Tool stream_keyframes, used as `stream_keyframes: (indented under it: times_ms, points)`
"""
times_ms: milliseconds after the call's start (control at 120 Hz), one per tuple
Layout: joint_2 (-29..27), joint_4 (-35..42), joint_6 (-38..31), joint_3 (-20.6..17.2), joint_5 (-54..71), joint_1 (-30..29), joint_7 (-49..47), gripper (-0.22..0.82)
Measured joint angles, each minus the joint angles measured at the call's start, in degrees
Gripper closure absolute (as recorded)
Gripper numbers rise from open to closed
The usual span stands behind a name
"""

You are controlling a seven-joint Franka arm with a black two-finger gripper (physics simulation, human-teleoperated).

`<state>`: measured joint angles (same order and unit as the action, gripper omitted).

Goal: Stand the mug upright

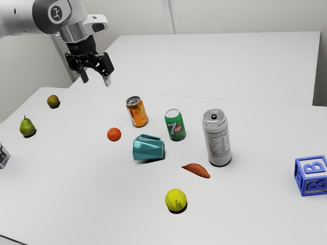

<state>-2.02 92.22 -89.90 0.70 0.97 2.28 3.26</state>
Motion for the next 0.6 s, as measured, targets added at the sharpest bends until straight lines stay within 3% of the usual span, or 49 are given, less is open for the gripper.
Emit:
stream_keyframes:
  times_ms: [600]
  points:
    - [-1.94,5.05,-1.33,0.87,-2.99,-2.51,1.54,0.02]
